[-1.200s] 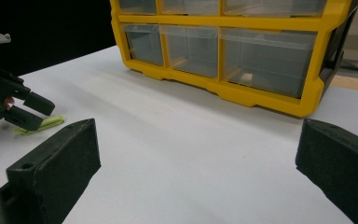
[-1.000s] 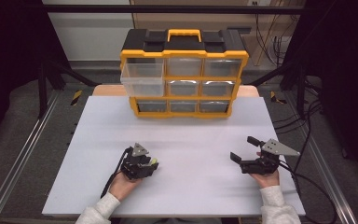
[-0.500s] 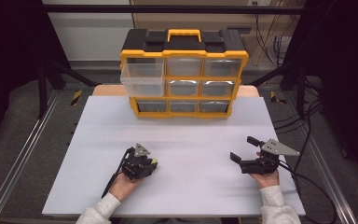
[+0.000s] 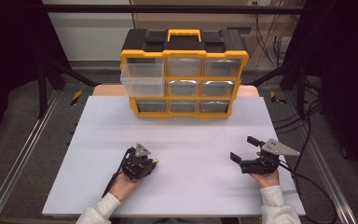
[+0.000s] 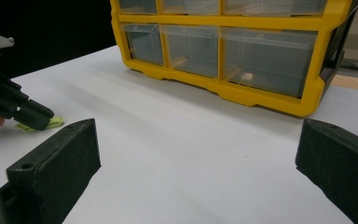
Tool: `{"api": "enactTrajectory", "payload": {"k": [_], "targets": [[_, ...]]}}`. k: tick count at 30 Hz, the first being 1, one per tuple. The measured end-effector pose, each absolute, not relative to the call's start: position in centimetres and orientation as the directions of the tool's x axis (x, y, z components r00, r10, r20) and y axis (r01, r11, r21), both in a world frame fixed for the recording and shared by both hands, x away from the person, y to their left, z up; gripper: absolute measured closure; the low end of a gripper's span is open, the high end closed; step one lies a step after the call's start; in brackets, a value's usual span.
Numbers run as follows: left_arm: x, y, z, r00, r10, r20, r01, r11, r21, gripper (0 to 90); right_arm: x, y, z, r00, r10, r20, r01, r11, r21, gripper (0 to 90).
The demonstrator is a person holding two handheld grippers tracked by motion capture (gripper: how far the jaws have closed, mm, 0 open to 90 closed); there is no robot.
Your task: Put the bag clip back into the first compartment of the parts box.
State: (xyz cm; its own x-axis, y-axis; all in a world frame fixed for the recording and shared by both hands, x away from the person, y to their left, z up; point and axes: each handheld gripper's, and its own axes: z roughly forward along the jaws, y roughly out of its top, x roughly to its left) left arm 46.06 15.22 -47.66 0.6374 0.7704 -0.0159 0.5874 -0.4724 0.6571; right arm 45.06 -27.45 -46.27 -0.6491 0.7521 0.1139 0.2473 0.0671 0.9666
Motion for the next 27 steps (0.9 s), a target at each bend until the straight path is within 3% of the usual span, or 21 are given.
{"api": "enactTrajectory", "payload": {"k": [27], "targets": [[46.07,15.67,-46.86,0.633,0.774,-0.028,0.584,-0.453,0.673,77.2,45.04,-27.42,-46.27,-0.651,0.750,0.116,0.248,0.065,0.966,0.3]]}}
